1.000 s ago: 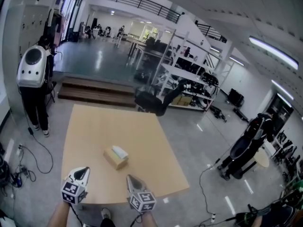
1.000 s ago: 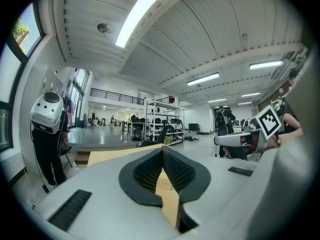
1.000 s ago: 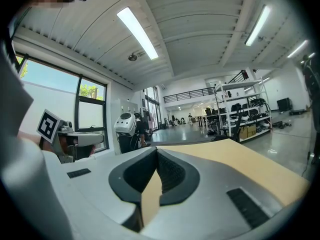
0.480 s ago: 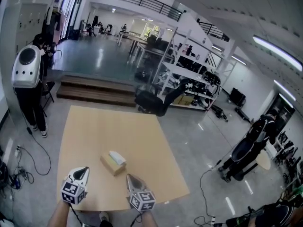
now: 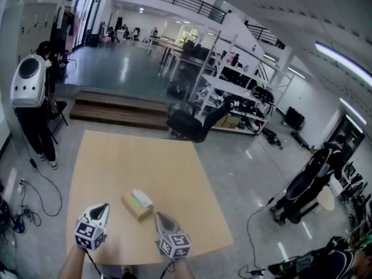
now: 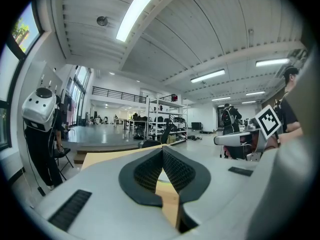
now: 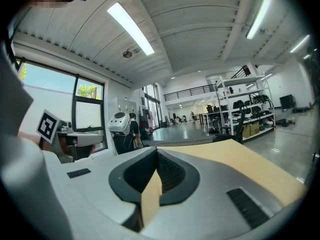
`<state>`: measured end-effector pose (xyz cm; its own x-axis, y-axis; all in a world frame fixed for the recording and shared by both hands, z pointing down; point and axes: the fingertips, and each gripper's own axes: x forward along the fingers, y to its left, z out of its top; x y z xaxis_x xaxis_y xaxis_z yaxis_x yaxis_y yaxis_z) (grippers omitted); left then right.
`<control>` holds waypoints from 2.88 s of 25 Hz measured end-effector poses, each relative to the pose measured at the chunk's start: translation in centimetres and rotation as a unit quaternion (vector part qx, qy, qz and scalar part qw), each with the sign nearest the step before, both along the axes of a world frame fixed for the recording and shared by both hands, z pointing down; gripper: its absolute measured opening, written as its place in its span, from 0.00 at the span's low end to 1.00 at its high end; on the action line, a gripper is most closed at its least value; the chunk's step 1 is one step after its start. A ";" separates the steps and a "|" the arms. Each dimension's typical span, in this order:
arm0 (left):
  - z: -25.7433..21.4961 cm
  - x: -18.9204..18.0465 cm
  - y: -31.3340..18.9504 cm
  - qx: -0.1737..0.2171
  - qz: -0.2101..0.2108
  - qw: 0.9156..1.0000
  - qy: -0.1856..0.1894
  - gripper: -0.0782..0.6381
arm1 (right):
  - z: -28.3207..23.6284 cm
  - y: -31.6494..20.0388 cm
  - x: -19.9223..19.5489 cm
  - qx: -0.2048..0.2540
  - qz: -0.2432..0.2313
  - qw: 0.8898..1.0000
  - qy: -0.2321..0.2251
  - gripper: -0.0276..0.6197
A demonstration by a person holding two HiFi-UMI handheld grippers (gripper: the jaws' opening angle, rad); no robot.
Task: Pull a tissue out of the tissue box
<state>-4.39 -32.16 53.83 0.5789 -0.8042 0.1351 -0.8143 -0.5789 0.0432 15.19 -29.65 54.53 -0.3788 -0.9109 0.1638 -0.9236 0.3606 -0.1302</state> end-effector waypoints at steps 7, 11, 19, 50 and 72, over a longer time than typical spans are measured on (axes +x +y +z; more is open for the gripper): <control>-0.7 1.0 -1.4 -0.004 -0.002 1.000 -0.004 0.12 | -0.7 -1.6 0.9 -0.003 -0.005 1.000 -0.002 0.06; -0.4 0.9 -2.3 -0.005 -0.003 1.000 -0.006 0.12 | -0.2 -2.5 0.9 -0.005 -0.005 1.000 -0.005 0.06; 1.2 0.4 -4.8 -0.015 -0.003 1.000 -0.008 0.12 | 1.1 -5.1 0.5 -0.012 -0.004 1.000 -0.006 0.06; 11.4 -0.1 -6.2 -0.127 -0.007 0.992 -0.027 0.12 | 11.7 -7.1 -0.4 -0.124 -0.010 0.992 -0.024 0.06; 13.9 -0.4 -5.7 -0.153 -0.011 0.988 -0.022 0.12 | 16.0 -7.2 -0.6 -0.171 -0.005 0.984 -0.049 0.06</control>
<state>-4.78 -37.84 67.75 0.5491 -0.7341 0.3994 -0.8319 -0.5258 0.1773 14.55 -36.85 70.56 -0.4167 -0.8051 0.4222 -0.8973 0.2899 -0.3328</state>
